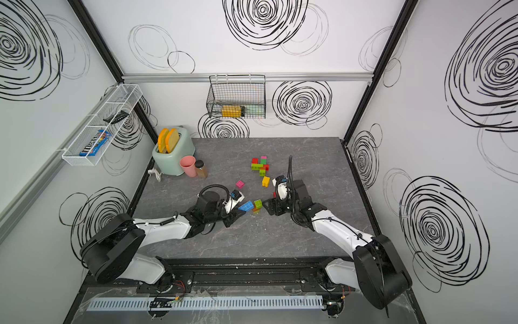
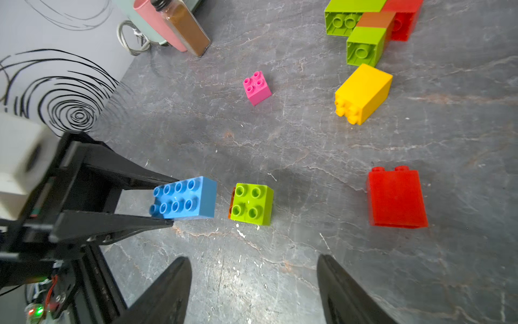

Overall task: Assemble the number 4 with lego
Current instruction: Assemble the lego brick with the lego brick.

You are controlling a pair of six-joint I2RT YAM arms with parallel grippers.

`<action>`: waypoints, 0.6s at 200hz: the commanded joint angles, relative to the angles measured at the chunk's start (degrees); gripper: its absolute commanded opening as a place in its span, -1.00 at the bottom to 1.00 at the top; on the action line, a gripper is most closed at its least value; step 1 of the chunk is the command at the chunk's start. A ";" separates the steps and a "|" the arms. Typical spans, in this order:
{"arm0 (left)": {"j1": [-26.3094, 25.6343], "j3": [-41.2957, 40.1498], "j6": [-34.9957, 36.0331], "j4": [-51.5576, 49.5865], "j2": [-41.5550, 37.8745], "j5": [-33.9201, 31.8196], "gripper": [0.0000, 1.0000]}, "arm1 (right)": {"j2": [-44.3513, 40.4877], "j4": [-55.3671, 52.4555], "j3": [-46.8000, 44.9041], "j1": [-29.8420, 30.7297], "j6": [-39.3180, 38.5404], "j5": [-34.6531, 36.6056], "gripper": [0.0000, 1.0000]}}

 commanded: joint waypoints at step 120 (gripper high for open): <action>2.00 3.04 3.32 5.42 5.95 5.19 -1.00 | 16.89 -3.29 11.91 -1.83 6.78 -16.82 -0.60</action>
